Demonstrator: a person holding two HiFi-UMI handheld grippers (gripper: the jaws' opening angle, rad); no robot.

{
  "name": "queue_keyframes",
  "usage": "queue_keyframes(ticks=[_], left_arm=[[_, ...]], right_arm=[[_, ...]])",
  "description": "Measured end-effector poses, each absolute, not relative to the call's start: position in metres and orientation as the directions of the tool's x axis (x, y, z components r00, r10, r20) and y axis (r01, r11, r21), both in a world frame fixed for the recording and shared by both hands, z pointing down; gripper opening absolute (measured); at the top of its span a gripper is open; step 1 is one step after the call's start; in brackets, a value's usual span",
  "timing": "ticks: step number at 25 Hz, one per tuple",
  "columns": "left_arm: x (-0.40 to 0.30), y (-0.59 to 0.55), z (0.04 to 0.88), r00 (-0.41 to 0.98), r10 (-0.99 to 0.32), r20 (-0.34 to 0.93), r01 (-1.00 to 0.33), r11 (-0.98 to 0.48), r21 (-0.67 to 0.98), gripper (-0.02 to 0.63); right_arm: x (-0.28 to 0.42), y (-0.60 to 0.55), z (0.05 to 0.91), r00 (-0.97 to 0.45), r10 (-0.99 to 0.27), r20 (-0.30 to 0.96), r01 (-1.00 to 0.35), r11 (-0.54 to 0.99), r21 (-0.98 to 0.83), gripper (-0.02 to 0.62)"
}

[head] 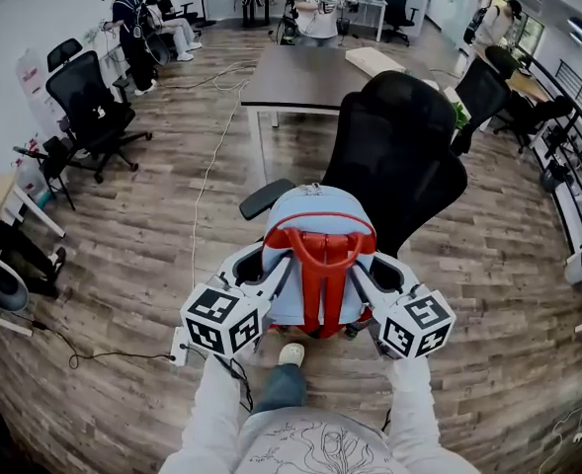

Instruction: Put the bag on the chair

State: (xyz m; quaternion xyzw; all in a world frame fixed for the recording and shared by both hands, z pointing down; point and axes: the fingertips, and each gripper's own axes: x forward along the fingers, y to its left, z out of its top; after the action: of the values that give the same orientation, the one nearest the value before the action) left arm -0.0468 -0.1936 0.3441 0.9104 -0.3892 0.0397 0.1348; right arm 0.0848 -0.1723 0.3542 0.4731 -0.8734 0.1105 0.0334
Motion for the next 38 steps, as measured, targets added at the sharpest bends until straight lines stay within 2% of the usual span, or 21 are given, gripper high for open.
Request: queue_keyframes(ticks=[15,25,38], left_arm=[[-0.018,-0.36,0.389,0.758,-0.593,0.27,-0.65,-0.72,0.244,0.143],[0.002,-0.401,0.453,0.761,-0.52,0.388,-0.631,-0.732,0.258,0.143],[0.006,-0.422,0.549,0.698,-0.517,0.495,-0.681,-0.693,0.236,0.143]], right_arm=[[0.111,-0.326,0.4,-0.48,-0.838,0.26,-0.875,0.438,-0.204,0.109],[0.131,-0.364,0.464,-0.453,-0.802,0.389,-0.891,0.396,-0.221,0.11],[0.136,-0.39,0.565,-0.502,-0.679,0.537,-0.863,0.436,-0.256,0.109]])
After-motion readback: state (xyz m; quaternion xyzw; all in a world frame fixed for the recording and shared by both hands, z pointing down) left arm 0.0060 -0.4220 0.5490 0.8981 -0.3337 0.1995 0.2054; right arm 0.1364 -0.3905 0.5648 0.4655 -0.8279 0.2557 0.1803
